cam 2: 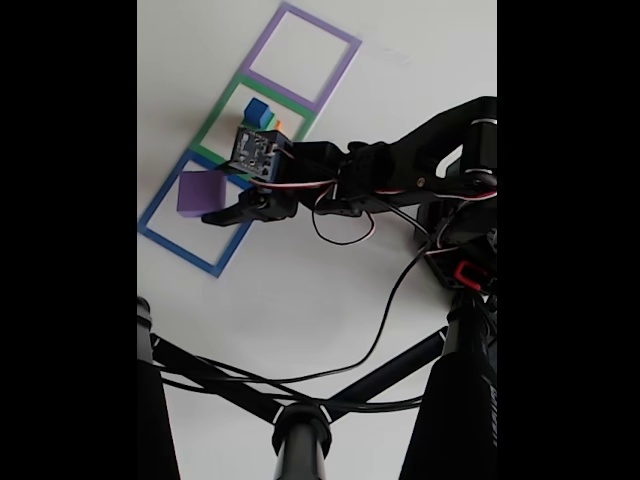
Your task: Tower of hanoi
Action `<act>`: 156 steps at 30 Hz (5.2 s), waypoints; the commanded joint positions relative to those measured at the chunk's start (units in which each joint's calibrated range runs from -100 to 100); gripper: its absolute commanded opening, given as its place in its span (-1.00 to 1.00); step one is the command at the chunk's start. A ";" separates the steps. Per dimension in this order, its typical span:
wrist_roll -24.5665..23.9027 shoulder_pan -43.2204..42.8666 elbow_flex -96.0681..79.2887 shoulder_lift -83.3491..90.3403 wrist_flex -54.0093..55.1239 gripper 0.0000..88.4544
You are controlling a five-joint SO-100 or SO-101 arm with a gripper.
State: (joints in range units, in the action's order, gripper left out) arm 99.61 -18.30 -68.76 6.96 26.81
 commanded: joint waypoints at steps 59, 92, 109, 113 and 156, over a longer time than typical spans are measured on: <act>0.39 -0.59 5.21 -26.87 28.25 -0.42; 0.39 1.23 11.57 34.17 -44.38 -0.86; 0.39 14.56 66.85 40.47 -115.79 -1.00; 0.39 18.78 71.39 40.47 -120.73 -1.00; 0.39 27.79 -1.34 48.71 -44.21 -0.34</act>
State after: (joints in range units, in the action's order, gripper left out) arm 100.00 11.01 -65.19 56.27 -29.37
